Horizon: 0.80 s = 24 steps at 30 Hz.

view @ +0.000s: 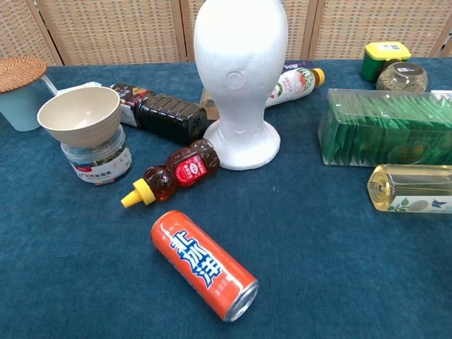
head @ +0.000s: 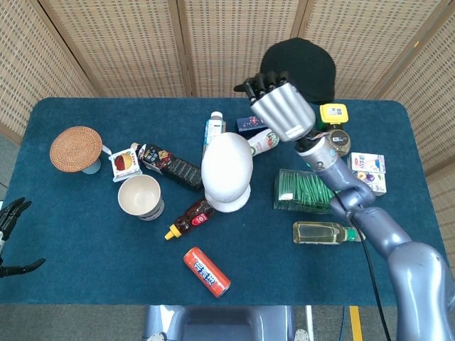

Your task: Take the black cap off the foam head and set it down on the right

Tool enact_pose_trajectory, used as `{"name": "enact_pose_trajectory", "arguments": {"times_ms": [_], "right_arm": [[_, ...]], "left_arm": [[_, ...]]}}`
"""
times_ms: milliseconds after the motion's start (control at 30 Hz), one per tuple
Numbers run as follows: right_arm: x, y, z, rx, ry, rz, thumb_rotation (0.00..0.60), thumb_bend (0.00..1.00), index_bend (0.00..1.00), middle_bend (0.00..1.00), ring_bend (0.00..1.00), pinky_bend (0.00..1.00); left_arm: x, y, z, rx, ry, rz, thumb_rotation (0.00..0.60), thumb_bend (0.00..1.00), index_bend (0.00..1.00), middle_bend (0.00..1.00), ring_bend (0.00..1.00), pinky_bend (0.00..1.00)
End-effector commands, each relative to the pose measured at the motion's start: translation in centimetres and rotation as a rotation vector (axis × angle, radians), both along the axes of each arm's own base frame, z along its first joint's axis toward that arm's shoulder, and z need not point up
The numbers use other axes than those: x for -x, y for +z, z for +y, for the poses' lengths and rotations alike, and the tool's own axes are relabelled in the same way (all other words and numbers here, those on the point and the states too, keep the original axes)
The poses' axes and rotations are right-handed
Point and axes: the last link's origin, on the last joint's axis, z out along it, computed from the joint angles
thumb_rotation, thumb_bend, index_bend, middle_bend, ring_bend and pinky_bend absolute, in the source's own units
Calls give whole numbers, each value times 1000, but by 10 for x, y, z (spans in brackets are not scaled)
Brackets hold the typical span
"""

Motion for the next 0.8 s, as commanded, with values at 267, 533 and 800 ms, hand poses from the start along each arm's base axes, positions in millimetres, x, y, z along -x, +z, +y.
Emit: {"name": "enact_pose_trajectory", "arguments": {"times_ms": [267,533,800], "right_arm": [[82,22,4,-32,-143,-9,600,729,666,710,776,943],[113,10,22,-160,-155,-119,600,728,666,710,774,943],[136,-6,32,-317,-256,-216,600,565,500,555,637,875]], "left_arm": [[-2,-1,-2,-9,-4,-5,600,111,0,0,0,34],[-3,-3,-3,0,-8,-3,600,111,0,0,0,34],[-3,-3,-6,-3,-13,-7,600,112,0,0,0,34]]}}
